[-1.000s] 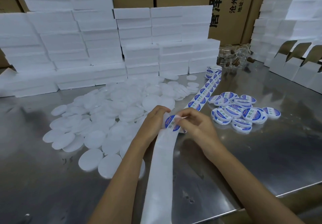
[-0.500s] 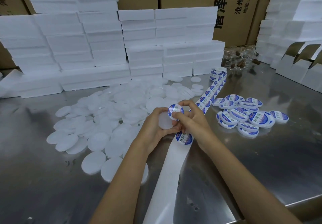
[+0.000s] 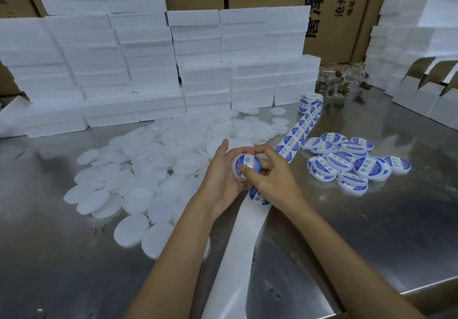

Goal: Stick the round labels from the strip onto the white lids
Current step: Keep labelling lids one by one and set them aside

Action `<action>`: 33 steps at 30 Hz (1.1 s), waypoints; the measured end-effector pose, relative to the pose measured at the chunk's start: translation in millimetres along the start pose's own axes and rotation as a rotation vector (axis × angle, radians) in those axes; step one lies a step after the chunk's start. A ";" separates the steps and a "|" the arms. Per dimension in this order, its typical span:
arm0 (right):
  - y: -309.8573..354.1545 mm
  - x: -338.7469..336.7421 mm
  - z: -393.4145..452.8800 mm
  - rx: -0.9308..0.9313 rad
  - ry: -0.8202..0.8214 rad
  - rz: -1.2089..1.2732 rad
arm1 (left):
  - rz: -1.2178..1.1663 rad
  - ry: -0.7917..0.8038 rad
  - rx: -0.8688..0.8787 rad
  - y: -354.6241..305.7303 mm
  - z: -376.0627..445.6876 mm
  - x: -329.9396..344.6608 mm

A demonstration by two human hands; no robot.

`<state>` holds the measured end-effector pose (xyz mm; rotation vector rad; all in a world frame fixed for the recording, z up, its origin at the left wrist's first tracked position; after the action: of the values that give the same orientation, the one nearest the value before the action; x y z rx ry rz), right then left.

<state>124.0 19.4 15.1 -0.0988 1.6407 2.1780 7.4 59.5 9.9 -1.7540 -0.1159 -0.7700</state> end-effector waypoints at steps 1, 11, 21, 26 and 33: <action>-0.3 0.0 0.3 -0.002 -0.002 -0.008 | -0.003 -0.002 -0.001 0.1 0.2 0.6; -9.5 0.2 1.6 -0.046 -0.028 -0.165 | -0.064 0.027 0.006 5.0 0.7 1.5; -7.1 -4.7 -4.5 -0.060 -0.232 -0.577 | -0.299 0.033 -0.027 0.2 -4.8 7.2; -10.4 -3.9 -3.8 -0.076 -0.228 -0.627 | -0.287 0.049 -0.001 -0.4 -5.6 10.6; -13.6 -6.0 -1.8 -0.139 -0.194 -0.582 | -0.305 0.034 0.014 2.3 -5.4 11.3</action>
<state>134.1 19.1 4.0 -0.3467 1.1668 1.7813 14.9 50.5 14.8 -1.7301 -0.3719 -1.0160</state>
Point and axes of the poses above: each hand's wrist, its own z-axis towards the middle knuckle, its own x-axis out of the palm, y = z × x, the point moved 3 cm from there along z, towards the middle knuckle, and after that the axes turned 6 degrees about -z, right-handed, at the moved point
